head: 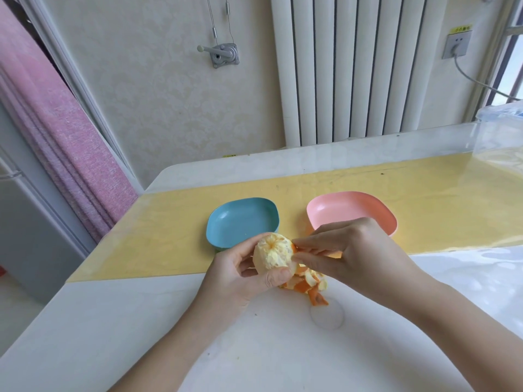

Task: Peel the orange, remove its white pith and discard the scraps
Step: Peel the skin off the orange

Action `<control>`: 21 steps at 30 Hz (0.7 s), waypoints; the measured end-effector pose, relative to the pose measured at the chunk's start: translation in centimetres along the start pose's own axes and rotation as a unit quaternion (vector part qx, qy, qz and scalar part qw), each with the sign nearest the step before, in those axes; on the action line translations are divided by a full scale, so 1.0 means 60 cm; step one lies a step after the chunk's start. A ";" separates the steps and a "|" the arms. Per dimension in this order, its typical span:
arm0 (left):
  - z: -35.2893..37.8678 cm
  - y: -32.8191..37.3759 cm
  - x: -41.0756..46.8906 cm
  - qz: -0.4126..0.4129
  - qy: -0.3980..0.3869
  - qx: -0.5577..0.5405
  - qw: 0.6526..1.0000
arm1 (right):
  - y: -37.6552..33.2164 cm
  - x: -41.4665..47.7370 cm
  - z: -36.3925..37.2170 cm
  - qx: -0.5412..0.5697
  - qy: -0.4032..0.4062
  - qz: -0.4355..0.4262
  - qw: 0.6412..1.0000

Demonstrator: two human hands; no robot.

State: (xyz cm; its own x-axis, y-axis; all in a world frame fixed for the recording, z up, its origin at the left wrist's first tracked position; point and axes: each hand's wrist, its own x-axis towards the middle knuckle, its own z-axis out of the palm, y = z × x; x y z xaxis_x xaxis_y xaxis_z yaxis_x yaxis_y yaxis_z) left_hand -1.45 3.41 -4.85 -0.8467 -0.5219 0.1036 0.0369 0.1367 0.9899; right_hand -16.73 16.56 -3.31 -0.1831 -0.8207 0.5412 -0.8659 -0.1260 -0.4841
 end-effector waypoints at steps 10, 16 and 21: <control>0.017 -0.002 -0.007 0.012 0.013 -0.014 1.000 | -0.009 0.002 0.028 -0.182 0.076 -0.054 0.979; 0.011 0.001 -0.004 0.016 0.025 -0.021 0.999 | -0.003 0.003 0.015 0.051 0.063 0.038 0.996; 0.006 0.008 -0.004 0.026 0.013 -0.005 1.000 | 0.007 0.004 0.006 0.223 0.011 0.107 0.969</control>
State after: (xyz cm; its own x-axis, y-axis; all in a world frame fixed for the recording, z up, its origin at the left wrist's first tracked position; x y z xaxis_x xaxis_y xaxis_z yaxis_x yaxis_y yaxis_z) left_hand -1.45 3.90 -4.41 -0.8300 -0.5351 0.1577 0.0861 0.1566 0.9839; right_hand -16.95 16.13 -3.62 -0.3504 -0.8429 0.4084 -0.5213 -0.1868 -0.8327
